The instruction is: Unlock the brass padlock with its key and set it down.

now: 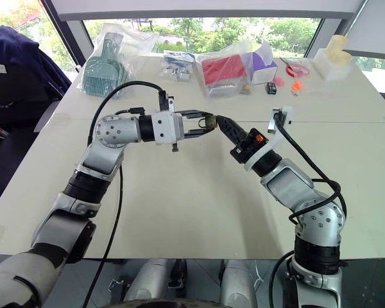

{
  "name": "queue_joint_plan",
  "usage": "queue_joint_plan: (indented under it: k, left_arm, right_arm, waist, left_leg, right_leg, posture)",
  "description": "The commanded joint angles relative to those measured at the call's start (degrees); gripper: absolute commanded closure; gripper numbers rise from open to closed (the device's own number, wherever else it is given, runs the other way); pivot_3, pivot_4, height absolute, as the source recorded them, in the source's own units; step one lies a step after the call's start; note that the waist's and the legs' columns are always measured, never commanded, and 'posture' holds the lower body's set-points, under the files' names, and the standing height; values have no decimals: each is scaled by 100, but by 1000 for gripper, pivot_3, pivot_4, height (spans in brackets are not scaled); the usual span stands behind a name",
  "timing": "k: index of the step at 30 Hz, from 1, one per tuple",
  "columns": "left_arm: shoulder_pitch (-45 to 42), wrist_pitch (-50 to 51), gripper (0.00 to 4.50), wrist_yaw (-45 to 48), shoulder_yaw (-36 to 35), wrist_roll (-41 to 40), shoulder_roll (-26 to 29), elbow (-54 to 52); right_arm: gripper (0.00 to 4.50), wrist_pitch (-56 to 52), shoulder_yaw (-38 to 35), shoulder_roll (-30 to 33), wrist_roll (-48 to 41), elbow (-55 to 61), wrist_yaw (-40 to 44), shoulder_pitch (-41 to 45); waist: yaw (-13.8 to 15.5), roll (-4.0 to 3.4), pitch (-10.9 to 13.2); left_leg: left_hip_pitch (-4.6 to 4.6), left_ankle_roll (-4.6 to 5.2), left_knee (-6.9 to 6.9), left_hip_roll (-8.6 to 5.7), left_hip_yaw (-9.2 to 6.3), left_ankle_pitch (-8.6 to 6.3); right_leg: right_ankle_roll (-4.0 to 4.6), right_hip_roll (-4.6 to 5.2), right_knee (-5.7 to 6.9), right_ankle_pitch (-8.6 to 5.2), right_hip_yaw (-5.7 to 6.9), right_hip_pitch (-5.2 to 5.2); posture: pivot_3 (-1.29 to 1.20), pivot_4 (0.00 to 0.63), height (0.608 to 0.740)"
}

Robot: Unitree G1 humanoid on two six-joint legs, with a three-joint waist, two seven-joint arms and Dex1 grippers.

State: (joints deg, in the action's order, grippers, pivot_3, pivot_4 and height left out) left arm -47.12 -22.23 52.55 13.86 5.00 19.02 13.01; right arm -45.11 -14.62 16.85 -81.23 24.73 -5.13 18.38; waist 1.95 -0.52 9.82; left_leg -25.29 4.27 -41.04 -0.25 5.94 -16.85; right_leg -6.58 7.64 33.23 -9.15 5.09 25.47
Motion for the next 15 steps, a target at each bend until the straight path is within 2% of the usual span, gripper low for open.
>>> queue_joint_plan:
  k: [1, 8, 15]
  left_arm:
    - [-132, -845, 3769, -520, -33, 126, -142, -272]
    - [-115, -1637, 3769, -1191, 30, 636, -101, -51]
    - [-296, -1936, 3769, -1816, -7, 1069, -119, 112]
  right_arm:
    - [4412, 108, 17, -105, 74, -287, -496, -22]
    - [4412, 291, 75, -411, -258, -355, -924, -16]
    - [4412, 400, 126, -500, -722, -411, -1336, 26]
  waist:
    - [2, 0, 0]
    - [-14, -1, 0]
    - [-45, -1, 0]
  left_leg:
    - [0, 0, 0, 0, 0, 0]
    - [0, -1, 2, 1, 1, 1]
    - [0, -1, 3, 1, 1, 0]
  right_leg:
    - [0, 0, 0, 0, 0, 0]
    - [-1, 0, 1, 1, 0, 0]
    - [-1, 0, 1, 1, 0, 0]
  posture:
    - [0, 150, 735]
    - [0, 150, 735]
    - [0, 150, 735]
